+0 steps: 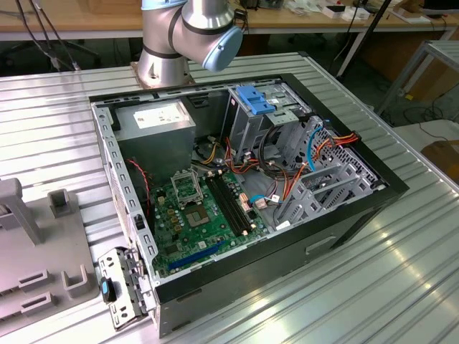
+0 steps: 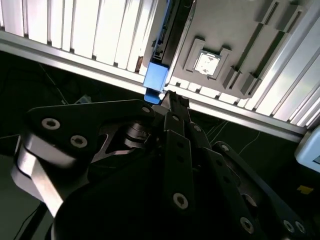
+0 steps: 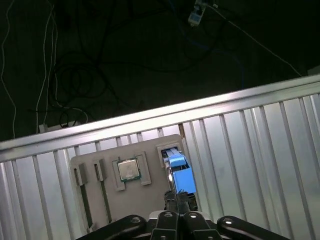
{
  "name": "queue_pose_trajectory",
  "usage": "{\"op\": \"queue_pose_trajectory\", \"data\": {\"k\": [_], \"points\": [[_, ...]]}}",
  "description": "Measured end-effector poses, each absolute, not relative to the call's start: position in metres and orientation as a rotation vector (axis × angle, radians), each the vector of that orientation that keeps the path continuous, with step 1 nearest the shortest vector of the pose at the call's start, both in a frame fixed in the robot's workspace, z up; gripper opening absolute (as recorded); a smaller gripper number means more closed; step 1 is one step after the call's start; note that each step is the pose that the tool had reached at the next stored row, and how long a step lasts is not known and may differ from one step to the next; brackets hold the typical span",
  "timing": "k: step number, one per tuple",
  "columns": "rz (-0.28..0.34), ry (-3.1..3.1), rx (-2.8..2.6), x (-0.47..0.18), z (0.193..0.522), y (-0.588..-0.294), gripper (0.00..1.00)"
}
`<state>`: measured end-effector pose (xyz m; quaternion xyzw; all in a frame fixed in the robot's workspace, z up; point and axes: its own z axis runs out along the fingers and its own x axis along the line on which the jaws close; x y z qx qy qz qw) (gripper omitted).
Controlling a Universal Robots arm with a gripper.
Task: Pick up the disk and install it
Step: 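Pick up the disk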
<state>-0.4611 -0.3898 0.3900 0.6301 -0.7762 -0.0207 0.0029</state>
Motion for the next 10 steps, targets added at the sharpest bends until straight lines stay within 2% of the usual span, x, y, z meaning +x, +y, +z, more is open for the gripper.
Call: {"op": "queue_pose_trajectory", "data": {"k": [10], "points": [[-0.064, -2.383, 2.036, -0.4612, 0.389, -0.3898, 0.11]]}}
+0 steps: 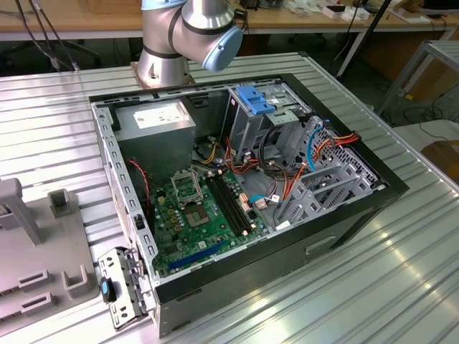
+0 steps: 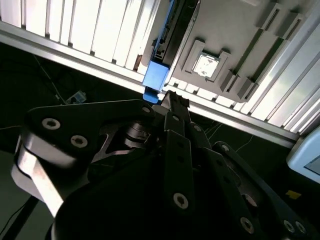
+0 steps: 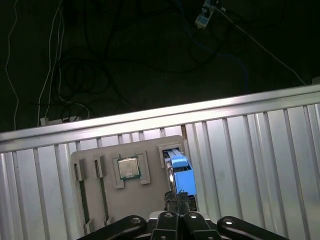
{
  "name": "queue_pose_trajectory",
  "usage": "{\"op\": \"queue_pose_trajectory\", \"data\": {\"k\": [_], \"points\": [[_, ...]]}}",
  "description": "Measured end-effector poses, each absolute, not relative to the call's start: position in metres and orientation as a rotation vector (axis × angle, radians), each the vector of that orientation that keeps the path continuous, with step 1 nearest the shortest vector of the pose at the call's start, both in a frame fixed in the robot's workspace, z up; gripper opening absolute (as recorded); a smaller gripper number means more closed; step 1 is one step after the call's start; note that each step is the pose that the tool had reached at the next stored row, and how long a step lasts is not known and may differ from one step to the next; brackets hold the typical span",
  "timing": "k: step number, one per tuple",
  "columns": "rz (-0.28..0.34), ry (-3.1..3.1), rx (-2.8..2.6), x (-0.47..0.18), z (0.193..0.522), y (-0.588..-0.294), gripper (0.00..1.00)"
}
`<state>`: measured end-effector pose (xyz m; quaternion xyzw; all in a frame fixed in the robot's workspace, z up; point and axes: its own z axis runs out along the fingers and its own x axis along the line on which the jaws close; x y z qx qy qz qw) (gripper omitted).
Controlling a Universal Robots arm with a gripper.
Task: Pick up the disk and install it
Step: 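Pick up the disk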
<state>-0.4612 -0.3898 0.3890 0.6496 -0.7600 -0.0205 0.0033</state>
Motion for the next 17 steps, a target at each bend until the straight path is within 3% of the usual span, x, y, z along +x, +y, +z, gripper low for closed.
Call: {"op": "queue_pose_trajectory", "data": {"k": [17], "points": [[-0.052, -2.325, 2.114, -0.4616, 0.3797, -0.3898, 0.11]]}}
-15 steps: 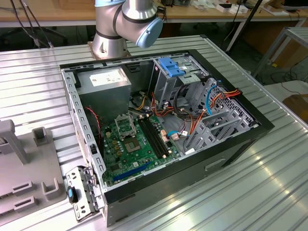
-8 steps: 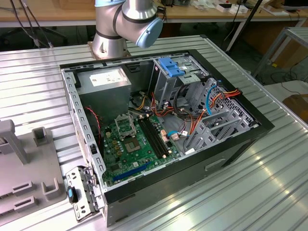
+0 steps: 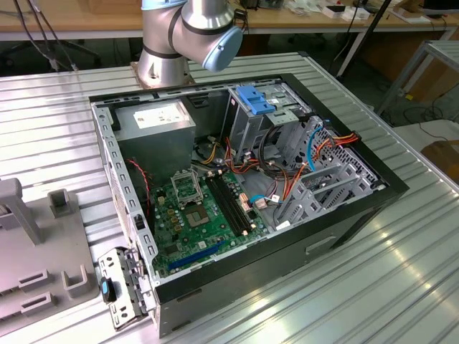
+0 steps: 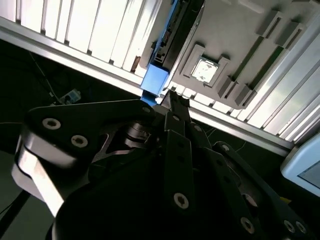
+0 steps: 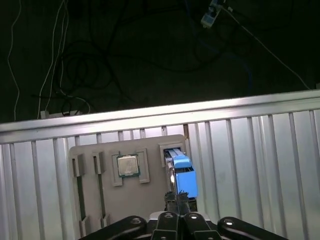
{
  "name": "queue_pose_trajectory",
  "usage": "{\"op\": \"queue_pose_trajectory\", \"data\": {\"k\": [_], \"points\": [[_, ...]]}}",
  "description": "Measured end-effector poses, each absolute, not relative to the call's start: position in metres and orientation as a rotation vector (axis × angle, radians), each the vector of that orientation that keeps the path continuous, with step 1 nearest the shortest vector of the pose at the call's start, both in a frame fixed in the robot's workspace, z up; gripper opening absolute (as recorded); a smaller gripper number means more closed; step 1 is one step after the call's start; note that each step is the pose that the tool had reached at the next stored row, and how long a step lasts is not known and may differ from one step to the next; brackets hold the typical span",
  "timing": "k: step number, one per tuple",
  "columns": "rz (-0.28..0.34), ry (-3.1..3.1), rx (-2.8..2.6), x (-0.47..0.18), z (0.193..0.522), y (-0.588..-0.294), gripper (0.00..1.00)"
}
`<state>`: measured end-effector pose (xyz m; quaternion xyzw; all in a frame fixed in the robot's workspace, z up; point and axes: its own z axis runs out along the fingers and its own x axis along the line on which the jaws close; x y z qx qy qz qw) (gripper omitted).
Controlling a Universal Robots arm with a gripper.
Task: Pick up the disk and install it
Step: 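Pick up the disk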
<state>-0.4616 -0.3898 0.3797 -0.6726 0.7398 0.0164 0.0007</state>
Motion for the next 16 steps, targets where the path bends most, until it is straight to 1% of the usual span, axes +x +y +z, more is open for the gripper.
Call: {"op": "queue_pose_trajectory", "data": {"k": [3, 10, 14, 15, 16], "points": [[0.03, 2.247, -2.175, -0.462, 0.374, -0.39, 0.11], [0.023, 2.226, -2.189, -0.462, 0.37, -0.39, 0.11], [0.022, 2.222, -2.193, -0.462, 0.368, -0.39, 0.36], [0.022, 2.22, -2.194, -0.463, 0.367, -0.39, 0.36], [0.022, 2.219, -2.196, -0.463, 0.367, -0.39, 0.42]]}}
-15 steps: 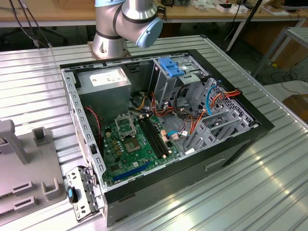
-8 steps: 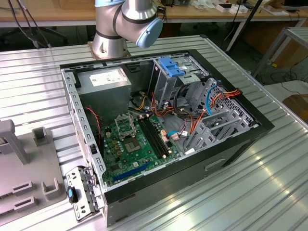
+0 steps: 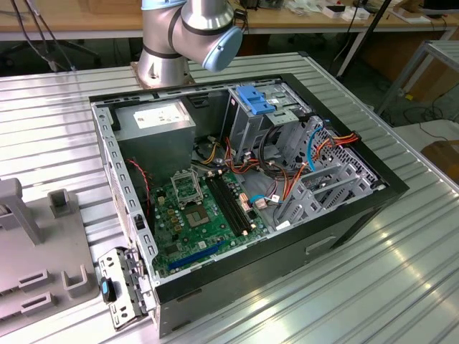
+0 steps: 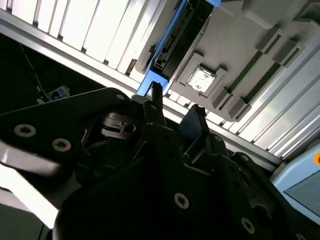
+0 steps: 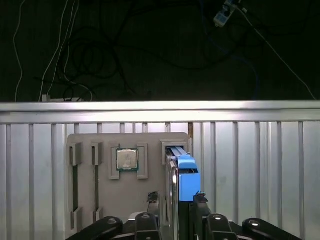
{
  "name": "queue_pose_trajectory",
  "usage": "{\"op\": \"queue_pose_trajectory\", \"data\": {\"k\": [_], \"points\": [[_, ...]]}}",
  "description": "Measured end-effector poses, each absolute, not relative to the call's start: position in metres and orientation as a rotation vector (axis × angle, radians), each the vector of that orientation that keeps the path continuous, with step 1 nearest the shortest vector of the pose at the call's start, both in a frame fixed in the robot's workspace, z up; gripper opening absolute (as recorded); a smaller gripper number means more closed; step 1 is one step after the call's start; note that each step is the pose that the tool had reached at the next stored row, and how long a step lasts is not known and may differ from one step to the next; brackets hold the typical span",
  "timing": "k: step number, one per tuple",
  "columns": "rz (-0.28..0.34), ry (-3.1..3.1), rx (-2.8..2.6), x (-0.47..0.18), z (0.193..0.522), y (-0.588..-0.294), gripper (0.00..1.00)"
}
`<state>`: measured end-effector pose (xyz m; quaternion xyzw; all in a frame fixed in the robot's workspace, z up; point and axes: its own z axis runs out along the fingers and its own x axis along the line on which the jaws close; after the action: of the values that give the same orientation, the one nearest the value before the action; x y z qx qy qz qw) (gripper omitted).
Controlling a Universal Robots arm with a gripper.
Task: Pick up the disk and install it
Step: 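Pick up the disk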
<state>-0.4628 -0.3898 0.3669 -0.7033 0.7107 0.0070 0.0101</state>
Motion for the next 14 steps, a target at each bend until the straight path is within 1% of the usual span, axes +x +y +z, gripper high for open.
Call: {"op": "queue_pose_trajectory", "data": {"k": [1, 2, 4, 14], "points": [[0.022, 2.217, -2.197, -0.463, 0.366, -0.39, 0.48], [0.022, 2.216, -2.198, -0.463, 0.365, -0.39, 0.48], [0.022, 2.214, -2.2, -0.464, 0.357, -0.388, 0.6], [0.023, 2.198, -2.215, -0.468, 0.338, -0.388, 0.6]]}}
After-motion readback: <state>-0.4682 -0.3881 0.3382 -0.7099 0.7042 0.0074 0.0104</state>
